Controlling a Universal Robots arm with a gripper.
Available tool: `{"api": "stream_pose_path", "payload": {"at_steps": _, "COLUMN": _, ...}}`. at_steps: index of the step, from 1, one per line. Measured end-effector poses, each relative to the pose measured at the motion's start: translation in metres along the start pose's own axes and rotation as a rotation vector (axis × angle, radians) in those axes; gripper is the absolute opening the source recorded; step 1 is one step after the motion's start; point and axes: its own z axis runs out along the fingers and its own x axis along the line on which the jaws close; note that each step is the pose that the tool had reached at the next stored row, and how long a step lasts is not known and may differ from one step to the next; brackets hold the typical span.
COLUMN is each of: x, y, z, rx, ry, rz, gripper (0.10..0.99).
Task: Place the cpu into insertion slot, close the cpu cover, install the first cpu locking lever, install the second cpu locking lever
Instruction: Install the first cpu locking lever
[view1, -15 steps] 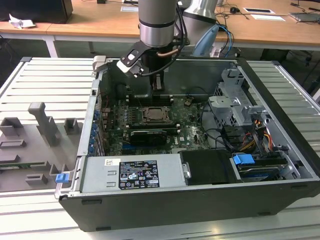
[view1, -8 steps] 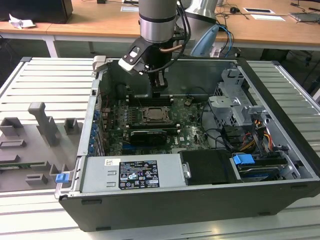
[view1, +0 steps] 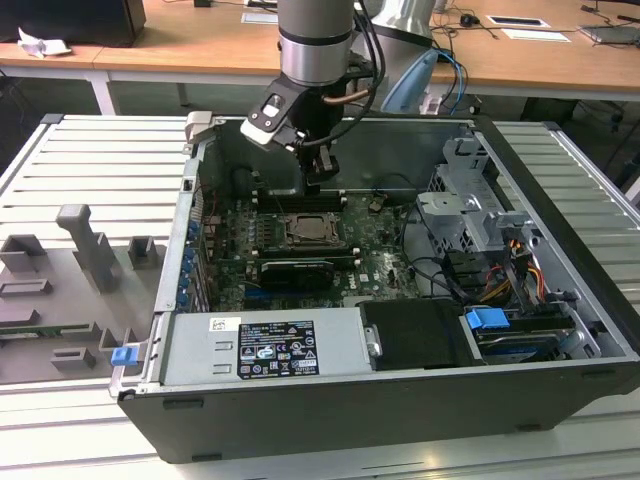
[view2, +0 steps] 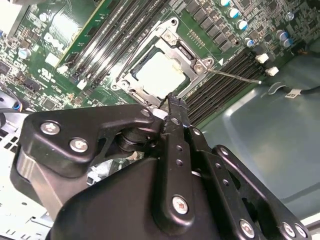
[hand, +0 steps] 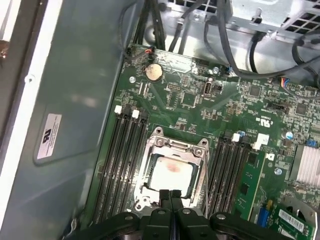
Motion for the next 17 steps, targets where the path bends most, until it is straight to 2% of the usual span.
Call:
{"api": "stream_pose_path", "payload": {"at_steps": 10, "x": 0.0, "y": 0.0, "z": 0.0, "rx": 0.003, "ry": 0.004, "rz": -0.082, "gripper": 0.106}}
{"api": "stream_pose_path", "payload": {"at_steps": 12, "x": 0.0, "y": 0.0, "z": 0.0, "rx": 0.004, "ry": 0.0061, "rz": -0.127, "gripper": 0.106}}
{"api": "stream_pose_path", "payload": {"at_steps": 17, "x": 0.0, "y": 0.0, "z": 0.0, "rx": 0.006, "ry": 0.0091, "rz": -0.189, "gripper": 0.106}}
